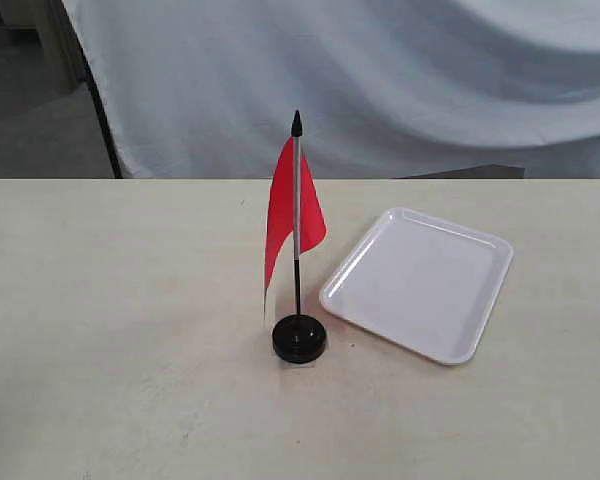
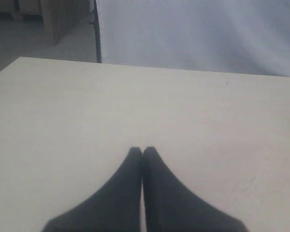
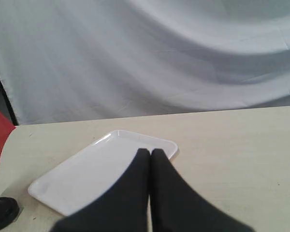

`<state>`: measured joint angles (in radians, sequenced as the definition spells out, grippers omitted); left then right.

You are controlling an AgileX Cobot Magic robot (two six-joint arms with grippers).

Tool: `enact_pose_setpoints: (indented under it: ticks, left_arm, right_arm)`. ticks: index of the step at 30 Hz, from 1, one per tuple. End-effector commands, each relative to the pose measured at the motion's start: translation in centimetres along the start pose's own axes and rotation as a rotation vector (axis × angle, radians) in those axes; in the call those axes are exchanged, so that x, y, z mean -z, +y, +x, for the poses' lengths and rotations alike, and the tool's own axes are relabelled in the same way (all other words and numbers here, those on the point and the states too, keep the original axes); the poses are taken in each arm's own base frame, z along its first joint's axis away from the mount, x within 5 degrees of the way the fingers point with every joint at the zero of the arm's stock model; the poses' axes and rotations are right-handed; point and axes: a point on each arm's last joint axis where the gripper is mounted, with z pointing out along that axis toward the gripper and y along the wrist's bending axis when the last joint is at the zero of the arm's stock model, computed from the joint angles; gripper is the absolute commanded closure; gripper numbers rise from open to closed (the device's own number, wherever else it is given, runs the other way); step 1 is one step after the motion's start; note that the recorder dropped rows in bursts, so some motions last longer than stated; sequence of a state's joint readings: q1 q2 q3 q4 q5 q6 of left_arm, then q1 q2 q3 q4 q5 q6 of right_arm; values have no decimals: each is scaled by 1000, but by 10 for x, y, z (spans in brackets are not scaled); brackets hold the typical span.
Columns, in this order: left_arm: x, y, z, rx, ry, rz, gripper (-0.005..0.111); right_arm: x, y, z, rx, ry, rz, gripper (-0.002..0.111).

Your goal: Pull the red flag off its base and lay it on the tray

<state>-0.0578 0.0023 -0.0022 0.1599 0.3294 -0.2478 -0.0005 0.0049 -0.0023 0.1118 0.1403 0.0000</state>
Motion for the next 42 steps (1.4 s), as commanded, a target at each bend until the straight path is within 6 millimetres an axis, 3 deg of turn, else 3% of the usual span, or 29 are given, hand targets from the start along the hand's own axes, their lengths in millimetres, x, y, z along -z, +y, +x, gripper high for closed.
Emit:
enact_pose_setpoints:
  ticks: [1,19,31,35,39,42]
  left_arm:
    - [0,0,1,-4,-1,4,107]
    - [0,0,1,-4,-1,4,107]
    - [0,0,1,-4,-1,4,107]
    - [0,0,1,-4,-1,4,107]
    - [0,0,1,-4,-1,4,107]
    - [0,0,1,-4,-1,4,107]
  right_arm:
    - [0,0,1,15,-2,-3,108]
    - [0,0,-1,15,-14,-3,108]
    - [12,0,-44,12,-508,-4,108]
    - [17,0,-52,-105,-616,-41,108]
    - [17,0,-52,-396,-602,-133,108]
    - [18,2,-54,-380,-628,-148,108]
